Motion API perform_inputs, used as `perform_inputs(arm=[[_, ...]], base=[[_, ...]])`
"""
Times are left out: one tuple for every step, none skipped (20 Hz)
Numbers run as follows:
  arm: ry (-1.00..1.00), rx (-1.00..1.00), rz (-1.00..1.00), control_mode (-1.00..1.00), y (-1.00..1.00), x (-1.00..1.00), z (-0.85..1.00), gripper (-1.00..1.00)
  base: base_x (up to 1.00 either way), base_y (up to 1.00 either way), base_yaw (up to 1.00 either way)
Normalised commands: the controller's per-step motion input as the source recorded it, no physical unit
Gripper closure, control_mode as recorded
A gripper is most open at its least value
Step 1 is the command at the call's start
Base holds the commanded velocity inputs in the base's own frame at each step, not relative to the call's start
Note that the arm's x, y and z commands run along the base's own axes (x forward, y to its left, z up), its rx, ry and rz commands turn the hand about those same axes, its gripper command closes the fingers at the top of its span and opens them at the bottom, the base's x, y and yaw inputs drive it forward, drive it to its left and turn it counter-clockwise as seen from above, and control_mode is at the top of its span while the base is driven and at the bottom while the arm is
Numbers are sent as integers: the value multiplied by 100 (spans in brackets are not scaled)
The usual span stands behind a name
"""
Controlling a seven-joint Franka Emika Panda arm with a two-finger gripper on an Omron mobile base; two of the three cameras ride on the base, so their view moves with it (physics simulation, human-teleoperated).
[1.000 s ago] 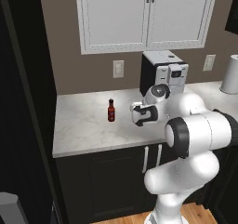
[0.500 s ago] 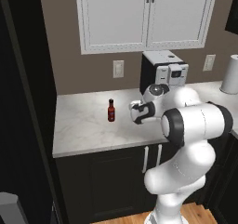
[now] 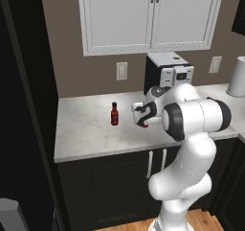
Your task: Place the ketchup and condiment bottle from the counter to the top shelf of the fridge. If the existing items in the fridge are on the top shelf, move them to other shelves.
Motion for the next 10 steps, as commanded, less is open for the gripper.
perform_inputs(arm=[[-3, 0, 0, -100, 0, 27, -12, -100], [-3, 0, 0, -100, 0, 27, -11, -100], [-2, 0, 0, -100, 0, 25, -11, -100], [-3, 0, 0, -100, 0, 24, -11, -100], [-2, 0, 0, -100, 0, 24, -11, -100], [-2, 0, 0, -100, 0, 21, -11, -100], [-3, 0, 0, -100, 0, 19, -11, 100], [-2, 0, 0, -100, 0, 14, -13, 100], [0, 0, 0, -100, 0, 9, -4, 100], [0, 0, 0, -100, 0, 0, 0, 100]], base=[[0, 0, 0], [0, 0, 0], [0, 0, 0], [0, 0, 0], [0, 0, 0], [0, 0, 0], [0, 0, 0], [0, 0, 0], [0, 0, 0], [0, 0, 0]])
